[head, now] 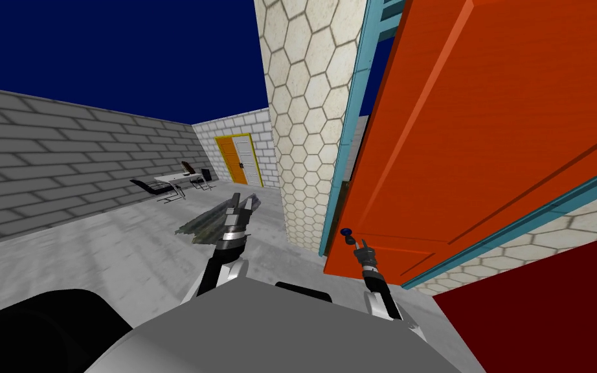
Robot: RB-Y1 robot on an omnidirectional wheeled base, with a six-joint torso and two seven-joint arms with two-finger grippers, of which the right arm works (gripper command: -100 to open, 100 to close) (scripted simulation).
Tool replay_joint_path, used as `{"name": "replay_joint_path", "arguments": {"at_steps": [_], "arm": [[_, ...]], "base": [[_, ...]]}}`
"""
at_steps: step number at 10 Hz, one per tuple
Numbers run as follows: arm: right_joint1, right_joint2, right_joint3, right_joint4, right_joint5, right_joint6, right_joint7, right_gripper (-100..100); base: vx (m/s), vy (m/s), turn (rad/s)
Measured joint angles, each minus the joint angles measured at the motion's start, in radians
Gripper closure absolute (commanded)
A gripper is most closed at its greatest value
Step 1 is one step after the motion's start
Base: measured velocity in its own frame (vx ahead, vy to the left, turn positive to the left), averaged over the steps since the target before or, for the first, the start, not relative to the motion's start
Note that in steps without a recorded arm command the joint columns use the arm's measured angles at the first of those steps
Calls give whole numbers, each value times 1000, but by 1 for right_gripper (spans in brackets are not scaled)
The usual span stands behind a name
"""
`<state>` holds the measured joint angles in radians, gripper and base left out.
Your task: Pull the door open
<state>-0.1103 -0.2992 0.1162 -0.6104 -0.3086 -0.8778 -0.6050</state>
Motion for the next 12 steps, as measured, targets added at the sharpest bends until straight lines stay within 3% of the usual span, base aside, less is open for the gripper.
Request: {"name": "replay_joint_path", "arguments": {"at_steps": [1,3,4,5,6,8,9,10,11,12], "arm": [[-23,1,6,46,-6,-21,-24,-100],[-7,-2,9,20,-12,-14,-47,-100],[30,-6,4,-56,-16,23,-37,-100],[13,-1,8,-14,-13,2,-41,-100],[10,-2,9,-5,-13,-6,-44,-100],[-2,-3,8,5,-14,2,-45,-100],[5,2,5,-5,-15,3,-38,-100],[-15,7,11,29,-21,-9,-56,-100],[15,3,10,-29,-29,14,-65,-100],[-1,4,18,-2,-37,8,-90,-100]], "base": [[-36,-8,29],[-9,-9,1],[0,0,0],[17,11,-23],[0,0,0],[-4,2,3],[-35,-6,24],[-37,-11,26],[-57,-23,49],[-50,-18,36]]}}
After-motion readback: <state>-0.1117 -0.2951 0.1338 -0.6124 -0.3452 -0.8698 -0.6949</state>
